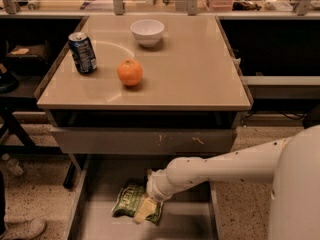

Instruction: Pick green jalapeno chip bag from middle drawer and place on counter

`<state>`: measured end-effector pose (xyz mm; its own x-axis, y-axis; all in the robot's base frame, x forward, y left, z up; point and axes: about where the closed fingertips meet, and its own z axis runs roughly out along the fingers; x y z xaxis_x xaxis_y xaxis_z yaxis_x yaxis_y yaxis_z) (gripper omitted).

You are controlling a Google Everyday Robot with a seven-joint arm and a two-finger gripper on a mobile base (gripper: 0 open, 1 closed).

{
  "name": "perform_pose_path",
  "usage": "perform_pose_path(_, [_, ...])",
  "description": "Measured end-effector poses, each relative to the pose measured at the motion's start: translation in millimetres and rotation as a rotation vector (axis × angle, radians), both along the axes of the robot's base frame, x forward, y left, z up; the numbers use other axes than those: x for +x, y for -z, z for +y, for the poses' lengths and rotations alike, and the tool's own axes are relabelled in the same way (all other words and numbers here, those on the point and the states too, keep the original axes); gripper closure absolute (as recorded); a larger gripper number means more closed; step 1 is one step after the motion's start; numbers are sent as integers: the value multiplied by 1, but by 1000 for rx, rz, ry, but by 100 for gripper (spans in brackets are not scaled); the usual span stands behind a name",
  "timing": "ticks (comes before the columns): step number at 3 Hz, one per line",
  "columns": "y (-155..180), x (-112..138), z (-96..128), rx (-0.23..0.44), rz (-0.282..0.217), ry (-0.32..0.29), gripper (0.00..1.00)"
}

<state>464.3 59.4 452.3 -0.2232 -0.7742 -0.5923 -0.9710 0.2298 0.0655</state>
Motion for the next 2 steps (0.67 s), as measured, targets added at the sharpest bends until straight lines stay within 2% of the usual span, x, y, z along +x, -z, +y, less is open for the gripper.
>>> perform_pose_path(2, [39,7,4,-7,26,11,0])
